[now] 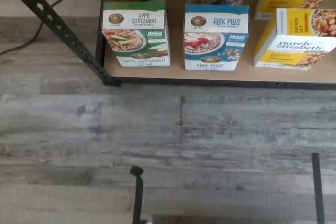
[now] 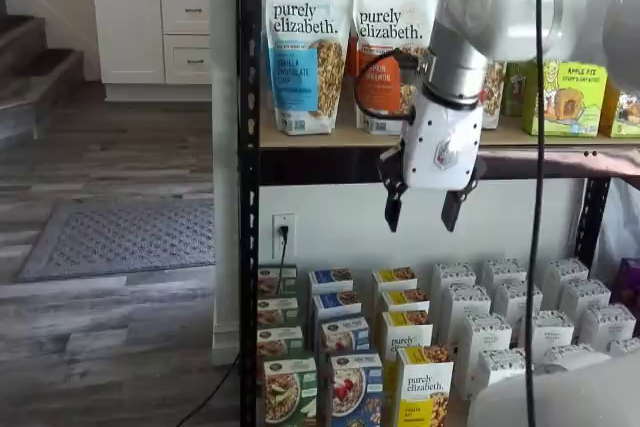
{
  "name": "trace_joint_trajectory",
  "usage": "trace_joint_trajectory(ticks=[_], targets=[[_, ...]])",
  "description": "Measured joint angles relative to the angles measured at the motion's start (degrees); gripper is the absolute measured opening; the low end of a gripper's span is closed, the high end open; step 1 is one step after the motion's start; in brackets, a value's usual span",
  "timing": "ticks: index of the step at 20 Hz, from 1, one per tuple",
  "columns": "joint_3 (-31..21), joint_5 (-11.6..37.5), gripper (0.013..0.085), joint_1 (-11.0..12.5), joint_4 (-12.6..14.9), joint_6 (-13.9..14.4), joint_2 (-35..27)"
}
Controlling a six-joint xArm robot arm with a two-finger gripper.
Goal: Pick up the blue and white box that is on the bottom shelf, the second box from the left
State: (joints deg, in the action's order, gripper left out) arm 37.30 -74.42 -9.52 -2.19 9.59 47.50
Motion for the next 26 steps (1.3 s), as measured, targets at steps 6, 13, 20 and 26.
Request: trace_joint_trajectory(ticks=[6, 13, 20, 26], targets=[[-4.35, 4.81, 0.085, 0.89, -1.26, -1.45, -1.5], [-8.83, 10.58, 0.085, 1.27, -1.99, -2.45, -3.5], [-14.73, 18.18, 0.085, 1.37, -1.23, -2.62, -6.38], [-19.69, 29.03, 0.085, 0.22, -1.2, -2.05, -11.59]])
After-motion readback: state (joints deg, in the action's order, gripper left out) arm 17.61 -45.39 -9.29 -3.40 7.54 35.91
